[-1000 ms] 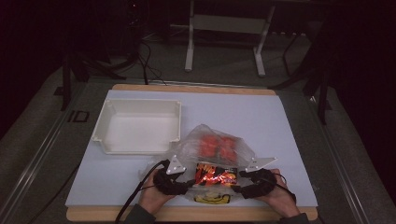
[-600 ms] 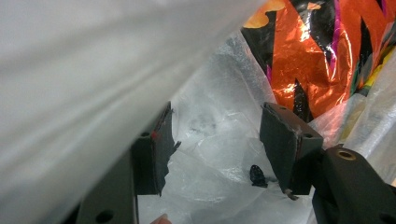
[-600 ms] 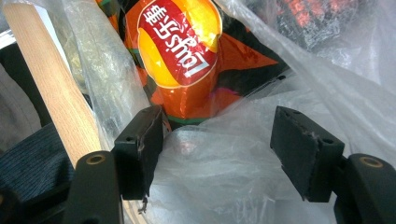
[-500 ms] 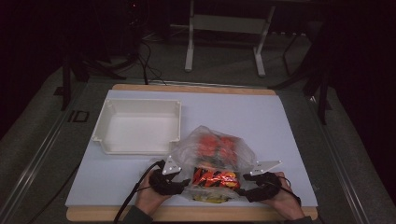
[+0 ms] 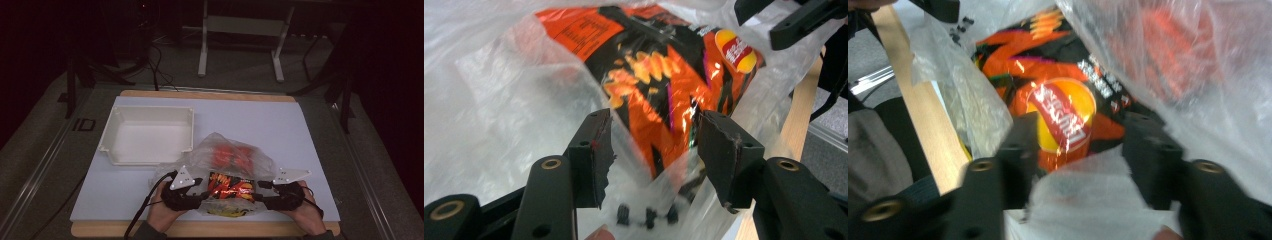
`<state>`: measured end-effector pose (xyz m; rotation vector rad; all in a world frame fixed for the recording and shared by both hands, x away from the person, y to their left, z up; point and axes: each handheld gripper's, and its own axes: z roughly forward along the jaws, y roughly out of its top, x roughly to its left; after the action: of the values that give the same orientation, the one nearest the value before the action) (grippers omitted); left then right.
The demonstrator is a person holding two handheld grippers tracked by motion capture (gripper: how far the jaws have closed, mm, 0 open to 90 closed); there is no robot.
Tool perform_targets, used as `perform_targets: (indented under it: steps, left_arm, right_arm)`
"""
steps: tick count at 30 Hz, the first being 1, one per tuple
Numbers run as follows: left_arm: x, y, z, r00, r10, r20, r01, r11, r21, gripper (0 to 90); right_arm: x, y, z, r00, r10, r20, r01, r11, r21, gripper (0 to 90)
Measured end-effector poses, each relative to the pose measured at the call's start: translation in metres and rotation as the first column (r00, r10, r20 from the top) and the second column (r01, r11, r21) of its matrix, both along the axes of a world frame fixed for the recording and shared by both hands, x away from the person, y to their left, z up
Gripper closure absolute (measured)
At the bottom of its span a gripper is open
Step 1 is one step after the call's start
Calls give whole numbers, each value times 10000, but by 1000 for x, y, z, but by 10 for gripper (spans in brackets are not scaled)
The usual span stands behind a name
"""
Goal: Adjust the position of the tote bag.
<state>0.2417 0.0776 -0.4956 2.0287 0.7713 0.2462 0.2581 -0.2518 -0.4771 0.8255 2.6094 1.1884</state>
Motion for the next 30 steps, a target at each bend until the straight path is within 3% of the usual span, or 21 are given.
perform_targets:
  steps: [3, 5, 11, 14, 19, 24, 30]
  left_arm:
    - [3, -7, -2, 10000, -1, -56, 1, 10000, 99, 478]
    - [4, -12, -4, 10000, 46, -81, -45, 9998, 194, 469]
    - [7, -20, -11, 9996, 55, -279, -35, 9976, 692, 422]
    - [6, -21, -16, 9994, -52, -354, 85, 9957, 926, 413]
    - [1, -20, -23, 9987, -232, -448, 288, 9912, 1290, 401]
    - [-2, -12, -34, 9968, -448, -658, 560, 9822, 1792, 392]
    - [-4, -4, -38, 9966, -388, -731, 523, 9800, 1921, 394]
  right_arm:
    - [1, 5, 2, 9999, 16, 142, -17, 10000, 48, 699]
    - [1, 11, 1, 9999, -38, 112, 38, 10000, 39, 699]
    - [4, 22, -9, 9993, -377, -45, 374, 9979, -528, 467]
    - [3, 22, -13, 9995, -275, -152, 262, 9962, -829, 412]
    - [1, 17, -22, 9988, -44, -478, -20, 9912, -1321, 380]
    - [-1, 8, -30, 9970, 45, -771, -166, 9876, -1563, 391]
    - [-1, 1, -35, 9946, 148, -1025, -321, 9849, -1702, 407]
